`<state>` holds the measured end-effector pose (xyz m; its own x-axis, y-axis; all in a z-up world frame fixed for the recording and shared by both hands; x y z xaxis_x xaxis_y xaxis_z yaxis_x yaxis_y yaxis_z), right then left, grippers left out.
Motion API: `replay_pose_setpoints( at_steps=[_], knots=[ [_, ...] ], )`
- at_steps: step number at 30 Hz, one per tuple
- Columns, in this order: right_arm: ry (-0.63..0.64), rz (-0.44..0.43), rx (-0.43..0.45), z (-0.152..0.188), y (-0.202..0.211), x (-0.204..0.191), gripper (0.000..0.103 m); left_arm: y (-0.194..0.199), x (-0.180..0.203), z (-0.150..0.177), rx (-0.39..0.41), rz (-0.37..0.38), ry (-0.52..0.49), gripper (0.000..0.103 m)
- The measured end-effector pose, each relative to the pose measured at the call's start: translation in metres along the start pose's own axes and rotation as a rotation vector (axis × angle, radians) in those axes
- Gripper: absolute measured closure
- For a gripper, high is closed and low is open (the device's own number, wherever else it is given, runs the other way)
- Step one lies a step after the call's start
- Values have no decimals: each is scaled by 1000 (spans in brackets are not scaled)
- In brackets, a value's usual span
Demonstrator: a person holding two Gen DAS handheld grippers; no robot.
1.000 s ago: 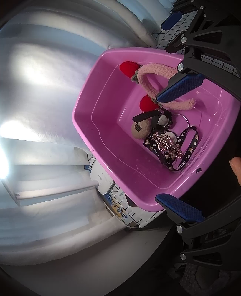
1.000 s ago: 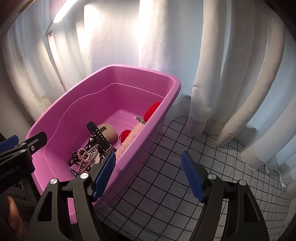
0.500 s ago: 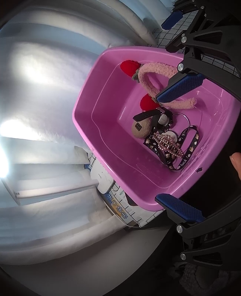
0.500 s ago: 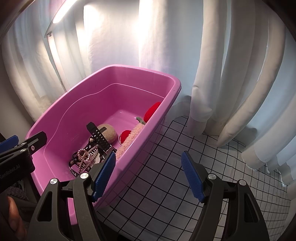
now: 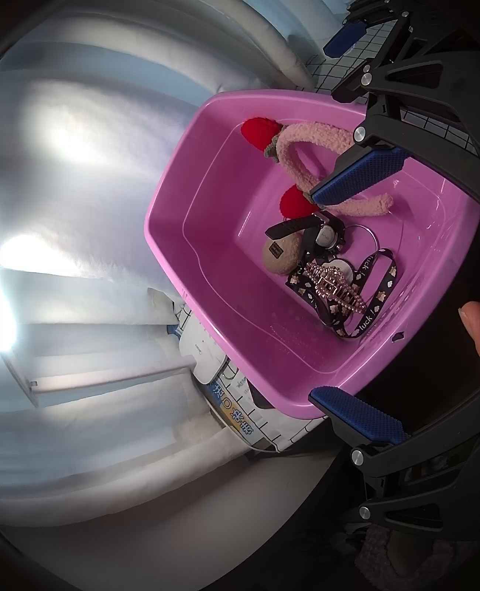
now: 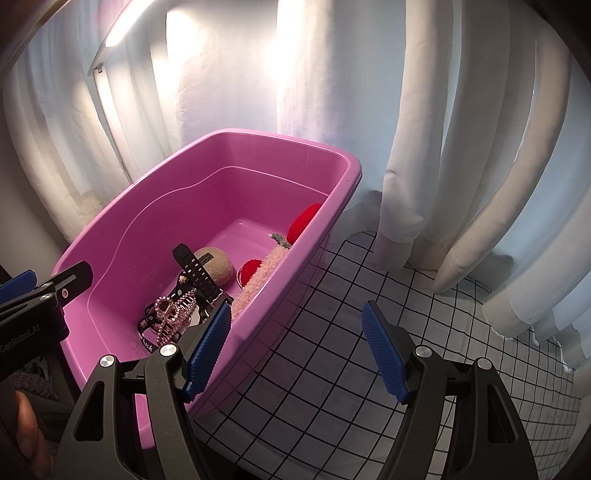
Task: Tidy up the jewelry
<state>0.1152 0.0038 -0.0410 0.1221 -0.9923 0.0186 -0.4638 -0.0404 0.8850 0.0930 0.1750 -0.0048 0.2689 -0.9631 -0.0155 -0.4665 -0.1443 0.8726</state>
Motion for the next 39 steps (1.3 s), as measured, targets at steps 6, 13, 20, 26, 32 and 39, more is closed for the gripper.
replay_pose_setpoints(
  at_steps=[6,13,20,26,32,39],
  knots=[
    [-1,2,1,-1,-1,0,33,0,0,-1,0,2,-1,6],
    [0,1,0,-1,-1,0,33,0,-1,0,0,1,1,6],
    [0,3,1,-3,-2,0,33,0,-2,0,0,1,0,6],
    [-2,4,1,-3,-2,-1,33,0,-1,3,-7,2,9,6],
    [-2,4,2,-3,-2,-1,33,0,-1,4,-8,1,11,6],
    [-4,3,1,-3,-2,-1,33,0,-1,4,-8,2,9,6]
  ],
)
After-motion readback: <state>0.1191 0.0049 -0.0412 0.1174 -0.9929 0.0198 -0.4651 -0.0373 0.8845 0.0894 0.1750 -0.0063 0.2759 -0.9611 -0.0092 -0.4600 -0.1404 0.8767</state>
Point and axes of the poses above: each gripper's, at about its wrist camera, not at the fingertips, and y roughly against the way its jaws point, x to its right, z to its underside, the point moved 6 cm from there along -y, roughly the way its jaws point, and after that the axes turned 9 degrees about -x, right-handed, at the moved point
